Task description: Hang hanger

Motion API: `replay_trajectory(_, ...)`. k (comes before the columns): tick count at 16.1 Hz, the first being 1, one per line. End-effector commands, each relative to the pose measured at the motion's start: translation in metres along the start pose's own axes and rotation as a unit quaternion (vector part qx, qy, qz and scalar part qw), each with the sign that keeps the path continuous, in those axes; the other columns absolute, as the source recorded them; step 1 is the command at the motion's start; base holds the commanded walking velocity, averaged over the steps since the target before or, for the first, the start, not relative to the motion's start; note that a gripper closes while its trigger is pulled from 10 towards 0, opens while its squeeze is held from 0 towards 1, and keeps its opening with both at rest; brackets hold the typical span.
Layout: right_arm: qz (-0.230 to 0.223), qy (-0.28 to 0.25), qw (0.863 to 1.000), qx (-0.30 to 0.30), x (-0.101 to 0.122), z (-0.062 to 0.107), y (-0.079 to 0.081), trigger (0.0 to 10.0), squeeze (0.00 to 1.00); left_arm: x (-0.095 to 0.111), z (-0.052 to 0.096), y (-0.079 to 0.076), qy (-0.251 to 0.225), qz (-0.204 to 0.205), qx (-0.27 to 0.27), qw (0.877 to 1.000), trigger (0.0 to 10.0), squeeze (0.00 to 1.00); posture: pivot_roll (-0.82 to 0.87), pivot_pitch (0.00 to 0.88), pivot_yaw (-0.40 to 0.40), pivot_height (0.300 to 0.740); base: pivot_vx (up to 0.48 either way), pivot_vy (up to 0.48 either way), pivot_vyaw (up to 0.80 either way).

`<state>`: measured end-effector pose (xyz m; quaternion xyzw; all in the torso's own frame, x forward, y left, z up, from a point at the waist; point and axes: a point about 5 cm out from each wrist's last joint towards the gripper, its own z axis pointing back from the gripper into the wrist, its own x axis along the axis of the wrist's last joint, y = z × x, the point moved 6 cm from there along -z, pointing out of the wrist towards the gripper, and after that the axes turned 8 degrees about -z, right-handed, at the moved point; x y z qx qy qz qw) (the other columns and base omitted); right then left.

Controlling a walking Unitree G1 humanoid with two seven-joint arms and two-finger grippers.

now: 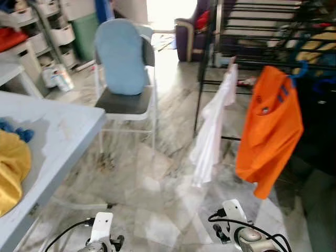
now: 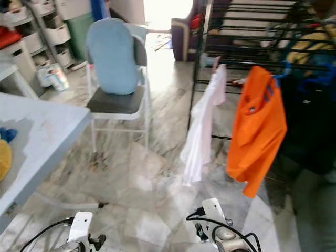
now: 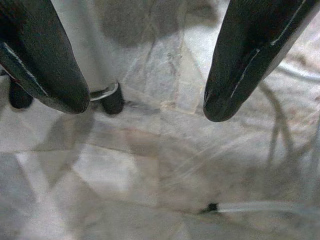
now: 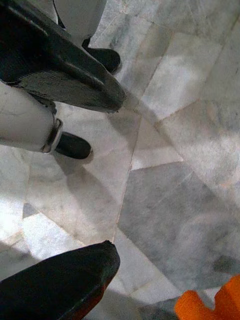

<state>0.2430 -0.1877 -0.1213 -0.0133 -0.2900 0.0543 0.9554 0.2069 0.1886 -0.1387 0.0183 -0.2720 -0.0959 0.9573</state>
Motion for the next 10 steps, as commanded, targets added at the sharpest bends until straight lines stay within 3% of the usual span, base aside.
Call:
replay_trajectory(1,0.005,0.001,1.000,-0.006,-0.0020,0.0003,-0.0025,10.0,0.00,0.0014,0.0001,-0.0003,-0.005,-0.014,-0.004,1.000,10.0,0.00,-0.12,0.000,0.070,0.740,0.000,0.000,0.00)
replay_trajectory(4,0.009,0.002,1.000,-0.007,-0.0034,0.0005,-0.0027,10.0,0.00,0.0010,0.0004,-0.0010,-0.008,-0.013,-0.008,1.000,10.0,0.00,-0.12,0.000,0.074,0.740,0.000,0.000,0.00)
replay_trajectory(10,0.030,0.003,1.000,-0.001,-0.0038,0.0006,-0.0018,10.0,0.00,-0.0039,0.0011,-0.0041,-0.005,-0.019,-0.015,1.000,10.0,0.00,-0.12,0.000,0.074,0.740,0.376,0.000,0.00)
